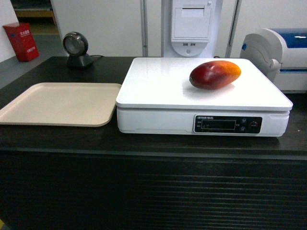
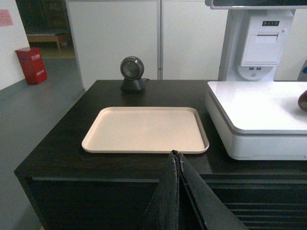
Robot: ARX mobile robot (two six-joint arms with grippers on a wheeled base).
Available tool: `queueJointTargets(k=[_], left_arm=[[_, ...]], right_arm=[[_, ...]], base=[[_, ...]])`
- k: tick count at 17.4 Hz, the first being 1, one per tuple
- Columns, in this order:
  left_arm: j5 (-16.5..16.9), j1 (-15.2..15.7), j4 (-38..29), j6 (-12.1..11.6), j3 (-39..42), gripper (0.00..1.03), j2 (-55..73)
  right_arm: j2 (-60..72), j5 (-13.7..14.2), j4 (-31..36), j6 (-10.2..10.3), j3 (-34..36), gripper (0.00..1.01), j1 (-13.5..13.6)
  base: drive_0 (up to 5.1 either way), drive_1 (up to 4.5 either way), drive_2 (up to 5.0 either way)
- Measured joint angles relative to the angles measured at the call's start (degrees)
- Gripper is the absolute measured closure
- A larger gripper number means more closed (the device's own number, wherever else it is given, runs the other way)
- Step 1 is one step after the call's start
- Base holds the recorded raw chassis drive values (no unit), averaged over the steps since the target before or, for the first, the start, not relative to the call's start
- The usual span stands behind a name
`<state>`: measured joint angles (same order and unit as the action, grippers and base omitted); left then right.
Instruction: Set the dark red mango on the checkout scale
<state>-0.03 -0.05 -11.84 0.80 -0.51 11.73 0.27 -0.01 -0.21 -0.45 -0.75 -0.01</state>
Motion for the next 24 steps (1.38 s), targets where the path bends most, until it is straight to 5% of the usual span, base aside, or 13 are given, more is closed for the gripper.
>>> queueJointTargets(k=[2,4,11,23,24], left_arm=[[-0.02,0.0,1.88,0.0,0.0,1.01,-1.84],[-0.04,0.0,12.61,0.0,-0.02,1.01,-10.71],[0.0,0.0,12.02,-0.02,-0.02,1.01,-11.15],[0.02,0.0,12.02,-0.02,-0.02,0.04,-11.15],[0.0,0.0,12.02,-0.07,-0.02,0.05,-11.15]], right_arm=[[0.0,0.0,0.0,0.0,0.0,0.03,0.0],[0.0,0.02,-0.02,0.02,0.0,0.03,0.0],[0.0,0.0,-0.02,0.02,0.0,0.03,0.0],[0.0,-0.02,0.0,0.02,0.0,0.03,0.0],[0.0,-0.02,0.0,0.0,0.0,0.03,0.0]], base=[[0.0,0.0,0.0],[0.0,0.0,0.0],[0.0,0.0,0.0],[0.0,0.0,0.0],[0.0,0.0,0.0]])
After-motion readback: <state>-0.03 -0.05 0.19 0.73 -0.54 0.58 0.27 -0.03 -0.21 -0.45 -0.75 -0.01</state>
